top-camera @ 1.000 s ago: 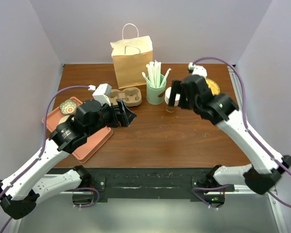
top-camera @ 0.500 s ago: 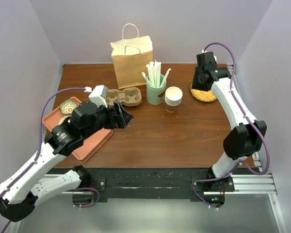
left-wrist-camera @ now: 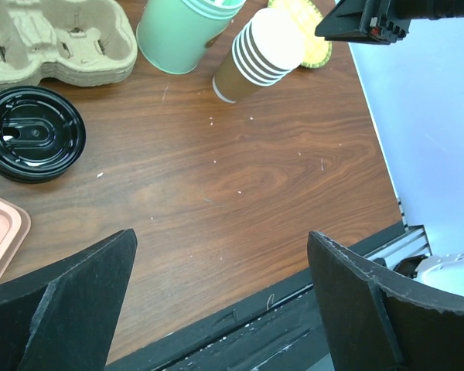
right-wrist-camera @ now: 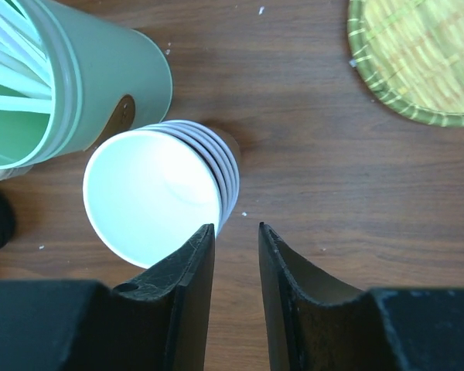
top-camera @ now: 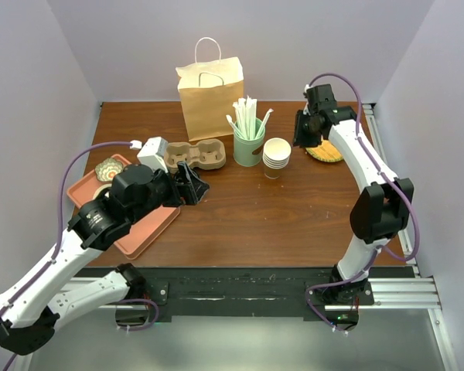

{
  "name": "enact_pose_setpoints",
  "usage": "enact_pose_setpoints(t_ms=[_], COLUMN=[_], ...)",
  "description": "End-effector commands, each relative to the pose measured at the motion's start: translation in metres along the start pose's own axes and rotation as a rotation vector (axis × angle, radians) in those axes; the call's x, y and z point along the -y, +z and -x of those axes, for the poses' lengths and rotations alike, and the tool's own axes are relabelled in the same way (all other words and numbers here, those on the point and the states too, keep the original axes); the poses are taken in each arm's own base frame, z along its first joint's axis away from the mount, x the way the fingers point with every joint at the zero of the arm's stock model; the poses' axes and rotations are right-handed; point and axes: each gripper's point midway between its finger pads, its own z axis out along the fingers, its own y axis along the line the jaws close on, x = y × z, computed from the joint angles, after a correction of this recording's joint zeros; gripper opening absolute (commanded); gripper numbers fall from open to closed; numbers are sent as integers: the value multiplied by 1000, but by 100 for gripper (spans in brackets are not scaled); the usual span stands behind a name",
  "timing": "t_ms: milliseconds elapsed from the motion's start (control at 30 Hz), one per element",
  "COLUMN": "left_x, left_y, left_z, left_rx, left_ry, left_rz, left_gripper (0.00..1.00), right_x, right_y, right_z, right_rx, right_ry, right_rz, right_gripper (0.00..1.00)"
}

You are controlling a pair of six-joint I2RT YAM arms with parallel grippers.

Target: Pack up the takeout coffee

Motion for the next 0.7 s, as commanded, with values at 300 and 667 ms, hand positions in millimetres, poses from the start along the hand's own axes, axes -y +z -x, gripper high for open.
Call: enact_pose_setpoints(t_ms=[300, 667], left_x=[7, 6], left_y=[-1, 5], left_z=[19, 19], left_rx=[54, 48], left_ry=[10, 18], left_rz=[-4, 8], left_gripper=[97, 97], right_x=[-18, -13], right_y=[15, 22], right_z=[7, 1], right_rx=[-12, -43], right_ry=[-22, -18], right_rz=[86, 58], right_gripper=[28, 9])
